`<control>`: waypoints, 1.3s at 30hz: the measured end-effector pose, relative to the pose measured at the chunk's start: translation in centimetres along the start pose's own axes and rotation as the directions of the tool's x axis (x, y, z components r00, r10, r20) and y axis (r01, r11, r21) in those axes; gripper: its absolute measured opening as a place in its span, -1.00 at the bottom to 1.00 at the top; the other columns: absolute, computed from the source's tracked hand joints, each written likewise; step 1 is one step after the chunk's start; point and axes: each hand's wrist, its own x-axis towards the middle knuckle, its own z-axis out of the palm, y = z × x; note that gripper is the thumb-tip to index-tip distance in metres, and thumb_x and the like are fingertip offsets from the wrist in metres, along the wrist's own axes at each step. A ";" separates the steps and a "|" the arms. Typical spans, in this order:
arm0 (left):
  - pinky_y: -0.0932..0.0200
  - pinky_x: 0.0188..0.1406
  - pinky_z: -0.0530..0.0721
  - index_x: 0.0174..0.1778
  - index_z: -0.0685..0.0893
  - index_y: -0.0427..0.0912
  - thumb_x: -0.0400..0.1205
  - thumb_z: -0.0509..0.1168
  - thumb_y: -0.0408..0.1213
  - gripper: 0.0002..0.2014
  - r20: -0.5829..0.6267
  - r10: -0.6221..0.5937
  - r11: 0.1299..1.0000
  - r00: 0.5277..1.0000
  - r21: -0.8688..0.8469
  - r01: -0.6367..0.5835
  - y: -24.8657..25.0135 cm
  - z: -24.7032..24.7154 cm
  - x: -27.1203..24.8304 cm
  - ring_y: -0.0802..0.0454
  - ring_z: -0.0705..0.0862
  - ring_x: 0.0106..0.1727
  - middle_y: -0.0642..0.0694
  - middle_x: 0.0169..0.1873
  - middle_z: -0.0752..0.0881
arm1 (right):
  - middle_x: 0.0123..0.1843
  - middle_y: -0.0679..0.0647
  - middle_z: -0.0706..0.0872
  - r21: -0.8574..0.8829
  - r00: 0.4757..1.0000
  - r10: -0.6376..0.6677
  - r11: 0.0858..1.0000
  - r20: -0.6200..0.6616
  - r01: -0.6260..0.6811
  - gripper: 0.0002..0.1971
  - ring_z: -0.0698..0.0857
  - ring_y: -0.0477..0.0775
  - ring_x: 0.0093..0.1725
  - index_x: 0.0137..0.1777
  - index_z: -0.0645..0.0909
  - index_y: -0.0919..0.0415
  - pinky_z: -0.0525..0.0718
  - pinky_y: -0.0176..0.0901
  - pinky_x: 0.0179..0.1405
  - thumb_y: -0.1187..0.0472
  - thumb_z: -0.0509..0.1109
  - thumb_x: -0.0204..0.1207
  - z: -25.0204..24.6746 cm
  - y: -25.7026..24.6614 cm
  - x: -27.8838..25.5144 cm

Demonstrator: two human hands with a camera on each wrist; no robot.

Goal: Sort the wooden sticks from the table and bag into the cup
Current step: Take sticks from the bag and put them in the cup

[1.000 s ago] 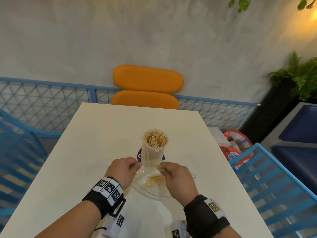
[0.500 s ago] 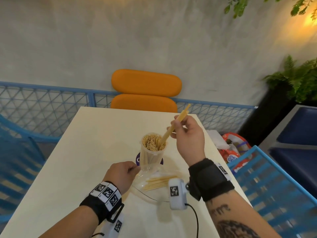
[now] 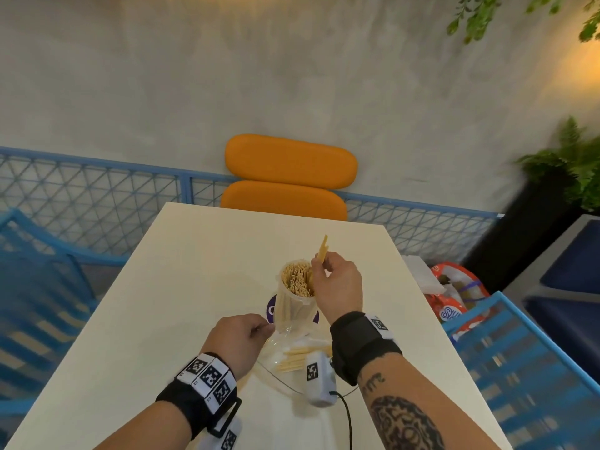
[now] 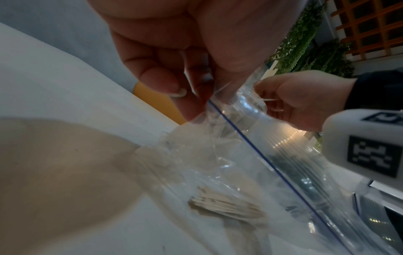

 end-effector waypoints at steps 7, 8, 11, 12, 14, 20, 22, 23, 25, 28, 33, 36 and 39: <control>0.09 -0.09 0.73 -0.24 0.74 0.03 0.70 0.26 0.07 -0.70 -0.004 -0.016 1.000 1.000 -0.021 0.016 0.3 -0.1 0.2 0.08 0.72 -0.23 0.02 -0.33 0.76 | 0.21 -0.02 0.64 -0.303 0.996 0.007 0.953 0.087 0.020 -0.71 0.44 0.12 0.29 0.18 0.75 0.08 0.51 0.01 0.18 -0.04 0.38 0.60 0.3 1.2 -0.6; 0.10 -0.10 0.72 -0.25 0.73 0.03 0.70 0.26 0.07 -0.70 -0.005 -0.014 1.000 1.000 -0.021 0.014 0.3 -0.1 0.1 0.08 0.72 -0.23 0.02 -0.33 0.76 | 0.27 -0.02 0.61 -0.294 0.994 0.021 0.956 0.103 0.010 -0.67 0.42 0.12 0.33 0.25 0.72 0.07 0.47 0.01 0.23 -0.06 0.39 0.60 0.3 1.3 -0.7; 0.11 -0.10 0.72 -0.24 0.73 0.03 0.70 0.26 0.07 -0.70 -0.006 -0.010 1.000 1.000 -0.018 0.010 0.3 -0.1 0.1 0.07 0.72 -0.22 0.02 -0.33 0.77 | 0.47 0.00 0.52 -0.143 0.996 0.018 0.990 0.086 -0.006 -0.49 0.37 0.10 0.48 0.52 0.52 0.06 0.40 0.02 0.44 -0.06 0.39 0.61 0.0 1.3 -0.6; 0.10 -0.09 0.73 -0.24 0.73 0.03 0.70 0.26 0.07 -0.70 -0.003 -0.011 1.000 1.000 -0.016 0.011 0.3 0.0 0.1 0.08 0.72 -0.23 0.03 -0.33 0.77 | 0.55 0.01 0.47 -0.068 0.997 0.009 0.998 0.081 -0.004 -0.45 0.34 0.07 0.54 0.60 0.42 0.07 0.35 -0.02 0.51 -0.02 0.37 0.63 -0.1 1.2 -0.5; 0.10 -0.09 0.73 -0.23 0.73 0.04 0.70 0.26 0.07 -0.71 -0.003 -0.010 1.000 1.000 -0.016 0.010 0.3 0.0 0.1 0.09 0.72 -0.23 0.04 -0.33 0.77 | 0.67 0.00 0.36 0.019 0.994 -0.031 0.999 0.103 0.029 -0.41 0.25 0.00 0.64 0.69 0.26 0.07 0.20 -0.17 0.58 0.07 0.29 0.69 -0.5 0.8 0.0; 0.08 -0.11 0.73 -0.26 0.72 0.00 0.70 0.26 0.06 -0.69 -0.017 0.002 1.000 1.000 0.003 -0.002 0.2 0.1 0.1 0.08 0.71 -0.26 0.02 -0.36 0.76 | 0.78 0.00 0.15 -0.201 0.900 -0.244 0.922 0.361 0.331 -0.40 0.11 0.00 0.75 0.77 0.08 0.09 0.12 -0.11 0.67 0.03 0.12 0.77 -0.6 -0.5 1.9; 0.08 -0.11 0.73 -0.27 0.72 0.02 0.70 0.26 0.06 -0.70 -0.021 -0.003 1.000 1.000 -0.007 0.003 0.2 0.1 0.1 0.08 0.71 -0.26 0.03 -0.36 0.76 | 0.78 0.04 0.17 -0.262 0.872 -0.227 0.894 0.433 0.363 -0.41 0.16 0.03 0.74 0.76 0.11 0.13 0.14 -0.12 0.67 -0.04 0.06 0.79 -0.1 -0.2 1.9; 0.08 -0.10 0.73 -0.26 0.72 0.04 0.70 0.26 0.07 -0.71 -0.020 -0.006 1.000 1.000 -0.007 0.006 0.2 0.1 0.1 0.09 0.71 -0.25 0.04 -0.36 0.76 | 0.76 0.05 0.21 -0.274 0.871 -0.208 0.894 0.445 0.354 -0.42 0.20 0.03 0.72 0.75 0.14 0.14 0.17 -0.13 0.66 -0.06 0.03 0.80 -0.1 0.0 1.7; 0.12 -0.10 0.72 -0.24 0.72 0.08 0.70 0.25 0.08 -0.73 -0.015 -0.012 1.000 1.000 -0.008 0.012 0.3 0.2 0.0 0.13 0.71 -0.23 0.07 -0.33 0.76 | 0.73 0.07 0.30 -0.290 0.870 -0.189 0.893 0.455 0.345 -0.44 0.27 0.05 0.69 0.73 0.23 0.16 0.20 -0.13 0.65 -0.08 -0.02 0.80 0.0 0.4 1.0; 0.16 -0.12 0.71 -0.23 0.72 0.10 0.71 0.25 0.07 -0.73 -0.014 -0.018 1.000 1.000 -0.016 0.017 0.3 0.2 0.0 0.14 0.71 -0.23 0.07 -0.32 0.77 | 0.71 0.05 0.35 -0.360 0.833 -0.204 0.831 0.514 0.425 -0.42 0.22 0.05 0.71 0.68 0.32 0.15 0.08 -0.04 0.71 -0.12 -0.11 0.80 0.1 1.0 -0.1; 0.13 -0.09 0.72 -0.23 0.74 0.09 0.69 0.27 0.08 -0.74 -0.015 -0.025 0.999 1.000 -0.035 0.025 0.2 0.3 0.2 0.13 0.72 -0.23 0.07 -0.34 0.77 | 0.74 -0.02 0.26 -0.362 0.847 -0.220 0.830 0.484 0.423 -0.15 0.04 -0.02 0.76 0.70 0.30 0.08 -0.19 -0.01 0.74 -0.33 -0.41 0.60 -0.7 1.5 -0.8; 0.14 -0.12 0.71 -0.26 0.73 0.06 0.69 0.28 0.07 -0.72 -0.015 -0.025 0.999 1.000 -0.028 0.024 0.2 0.3 0.1 0.10 0.71 -0.25 0.05 -0.36 0.76 | 0.75 -0.03 0.25 -0.429 0.832 -0.195 0.783 0.519 0.451 -0.08 -0.02 0.02 0.77 0.72 0.24 0.08 -0.17 0.10 0.74 -0.35 -0.51 0.55 -0.7 2.0 -1.6; 0.14 -0.13 0.71 -0.26 0.73 0.06 0.69 0.28 0.06 -0.72 -0.018 -0.015 1.000 1.000 -0.024 0.015 0.2 0.3 0.1 0.10 0.71 -0.25 0.04 -0.36 0.76 | 0.80 -0.04 0.05 -0.425 0.842 -0.151 0.809 0.518 0.407 -0.11 -0.15 0.00 0.77 0.77 0.10 0.07 -0.19 0.08 0.75 -0.37 -0.47 0.55 -0.8 2.7 -2.2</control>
